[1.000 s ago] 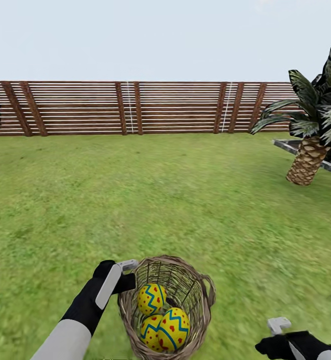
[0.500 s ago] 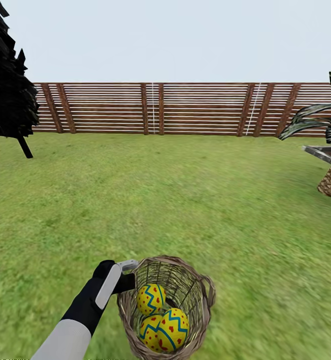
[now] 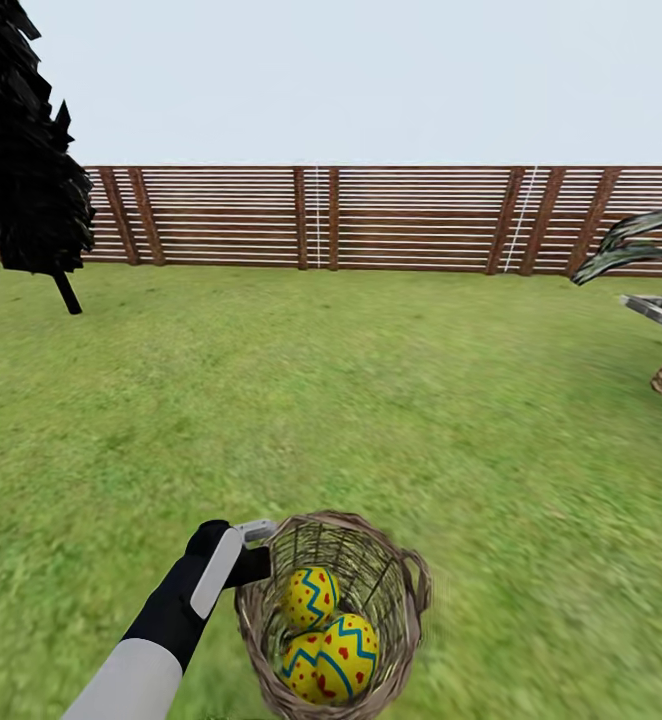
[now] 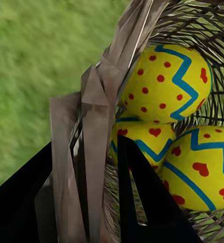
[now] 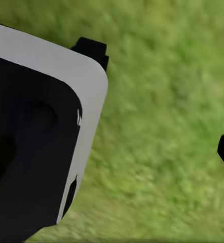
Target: Take the three Easter eggs out of the wicker basket on the lawn in the garden, then place them on the lawn next to a single tree (choose any tree) so that all three eggs are next to the same tree and none are left in the basket.
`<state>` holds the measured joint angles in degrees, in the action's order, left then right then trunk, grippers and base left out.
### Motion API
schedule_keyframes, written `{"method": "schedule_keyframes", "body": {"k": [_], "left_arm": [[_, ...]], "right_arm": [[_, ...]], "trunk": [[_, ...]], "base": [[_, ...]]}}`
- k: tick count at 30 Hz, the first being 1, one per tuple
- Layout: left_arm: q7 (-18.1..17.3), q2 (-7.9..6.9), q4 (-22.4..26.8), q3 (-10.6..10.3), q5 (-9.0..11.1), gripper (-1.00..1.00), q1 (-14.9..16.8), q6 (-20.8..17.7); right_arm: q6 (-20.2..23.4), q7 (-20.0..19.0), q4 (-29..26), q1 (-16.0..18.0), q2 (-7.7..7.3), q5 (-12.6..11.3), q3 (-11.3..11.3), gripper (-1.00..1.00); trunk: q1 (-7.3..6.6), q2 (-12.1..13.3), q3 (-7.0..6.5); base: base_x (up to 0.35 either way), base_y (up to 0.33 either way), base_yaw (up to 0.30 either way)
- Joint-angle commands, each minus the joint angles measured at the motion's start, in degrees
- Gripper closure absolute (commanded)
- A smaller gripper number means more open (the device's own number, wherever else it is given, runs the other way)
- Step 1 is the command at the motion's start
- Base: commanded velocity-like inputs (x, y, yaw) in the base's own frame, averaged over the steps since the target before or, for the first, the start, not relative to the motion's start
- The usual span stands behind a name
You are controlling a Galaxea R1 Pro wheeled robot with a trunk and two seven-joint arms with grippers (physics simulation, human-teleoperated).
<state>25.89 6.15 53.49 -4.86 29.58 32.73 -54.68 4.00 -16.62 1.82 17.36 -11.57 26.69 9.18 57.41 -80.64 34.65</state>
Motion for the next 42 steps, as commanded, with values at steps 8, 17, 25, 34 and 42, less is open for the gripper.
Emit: {"method": "schedule_keyframes", "body": {"k": [8, 17, 25, 34, 42], "left_arm": [[0.56, -0.01, -0.03, -0.12, 1.27, 1.00, 0.05, 0.19], [0.56, 0.00, 0.03, -0.16, 1.27, 1.00, 0.05, 0.19], [0.56, 0.00, -0.04, -0.15, 1.27, 1.00, 0.05, 0.19], [0.56, 0.00, 0.03, -0.15, 1.27, 1.00, 0.05, 0.19], [0.56, 0.00, 0.03, -0.13, 1.27, 1.00, 0.05, 0.19]], "right_arm": [[0.05, -0.17, 0.81, -0.33, -0.03, 0.36, 0.49, -1.00], [0.05, -0.12, 0.90, -1.24, 0.84, 0.44, 0.49, -1.00], [0.05, -0.10, 0.91, -1.29, 0.85, 0.38, 0.49, -1.00], [0.05, -0.08, 0.89, -2.85, 1.56, 0.56, 0.49, -1.00], [0.05, -0.08, 0.82, -2.86, 1.55, 0.55, 0.49, -1.00]], "trunk": [[-1.77, 3.19, -1.12], [-3.74, 6.80, -2.43], [-5.50, 10.01, -3.59], [-7.48, 13.62, -4.91], [-9.23, 16.83, -6.07]], "base": [[0.000, 0.000, 0.255], [0.000, 0.000, 0.256], [0.000, 0.000, 0.256], [0.000, 0.000, 0.257], [0.000, 0.000, 0.256]]}}
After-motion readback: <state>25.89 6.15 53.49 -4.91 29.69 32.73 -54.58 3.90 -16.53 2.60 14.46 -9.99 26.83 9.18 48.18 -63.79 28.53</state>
